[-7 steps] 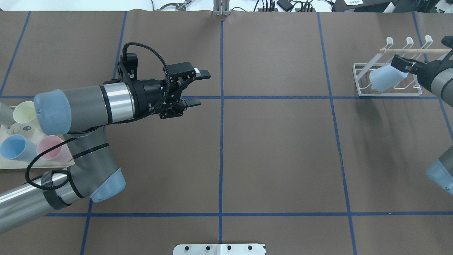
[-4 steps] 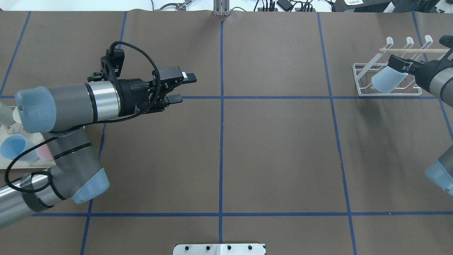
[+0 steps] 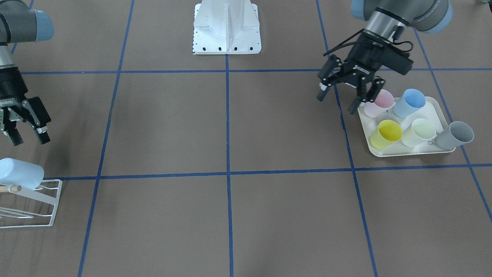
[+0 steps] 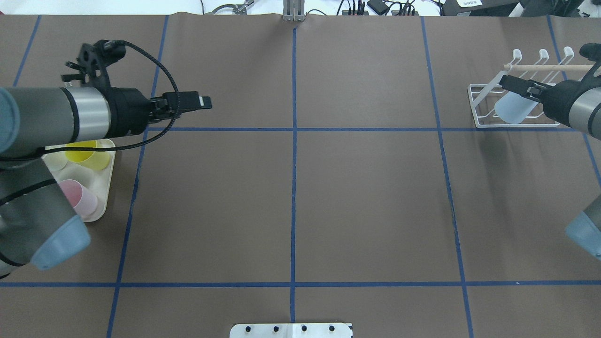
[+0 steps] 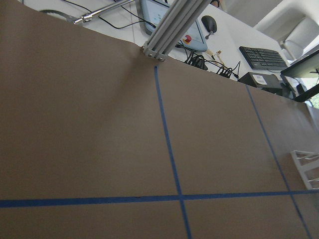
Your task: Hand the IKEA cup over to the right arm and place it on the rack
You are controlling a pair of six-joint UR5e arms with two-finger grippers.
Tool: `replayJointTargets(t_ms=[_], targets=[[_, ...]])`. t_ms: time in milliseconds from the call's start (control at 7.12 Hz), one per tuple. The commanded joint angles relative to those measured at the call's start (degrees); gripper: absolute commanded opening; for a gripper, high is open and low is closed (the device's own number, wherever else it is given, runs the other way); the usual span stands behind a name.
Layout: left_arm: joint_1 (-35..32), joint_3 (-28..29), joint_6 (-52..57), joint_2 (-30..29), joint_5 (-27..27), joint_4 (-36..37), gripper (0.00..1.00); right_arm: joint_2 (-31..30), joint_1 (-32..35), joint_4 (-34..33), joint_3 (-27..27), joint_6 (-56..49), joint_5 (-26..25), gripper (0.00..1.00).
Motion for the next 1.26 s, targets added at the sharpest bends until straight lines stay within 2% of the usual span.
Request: replayJointTargets(t_ms=[0, 140, 281, 421, 562, 843, 983, 1124], targets=[[-8.92, -0.96, 21.64, 9.02, -3.15, 1.27, 0.99, 0.14, -2.02, -0.01, 0.90, 2.29, 1.50, 1.00], [-16.53, 3.31, 26.15, 9.39, -12.40, 1.27, 0.99, 0.23, -2.28, -0.01, 0.90, 2.29, 1.50, 1.00], [-24.61, 10.67, 35.07, 9.40, -21.28, -0.21, 0.99, 0.23, -2.63, -0.01, 0.90, 2.29, 1.32, 1.00], [-31.04, 20.49, 48.04, 8.61, -23.72, -2.83, 0.99, 0.32, -2.98, -0.01, 0.90, 2.29, 1.32, 1.00], [-32.41, 26.07, 50.17, 6.00, -25.22, -3.47, 0.99, 0.32, -3.77, 0.07, 0.99, 2.38, 1.32, 1.00], [-32.60, 31.46, 47.93, 3.78, -25.24, -2.77, 1.00, 0.75, -4.92, 0.25, 1.08, 4.83, 1.23, 1.00], [-32.60, 36.44, 47.47, 3.68, -25.41, -3.64, 0.99, 0.76, -5.44, 0.34, 1.08, 4.84, 1.15, 1.00], [-32.69, 36.41, 45.99, 4.47, -30.29, -3.39, 0.98, 1.02, -5.62, 0.34, 1.08, 4.84, 0.97, 1.00]])
